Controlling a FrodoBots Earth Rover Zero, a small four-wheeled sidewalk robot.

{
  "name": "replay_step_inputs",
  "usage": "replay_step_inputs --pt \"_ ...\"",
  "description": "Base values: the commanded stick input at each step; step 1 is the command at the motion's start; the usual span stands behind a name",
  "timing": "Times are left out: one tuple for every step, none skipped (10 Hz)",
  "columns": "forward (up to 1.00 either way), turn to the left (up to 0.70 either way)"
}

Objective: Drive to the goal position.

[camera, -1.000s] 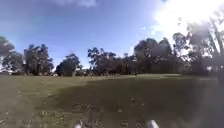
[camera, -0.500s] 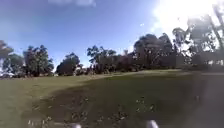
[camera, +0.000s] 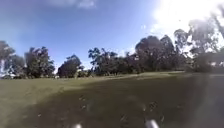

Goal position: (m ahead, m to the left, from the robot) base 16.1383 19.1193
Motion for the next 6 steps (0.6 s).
replay_step_inputs --pt "0.7 0.0" --pt "0.7 0.0" --pt "0.7 0.0" --pt "0.7 0.0" --pt "0.7 0.0" --pt "0.7 0.0"
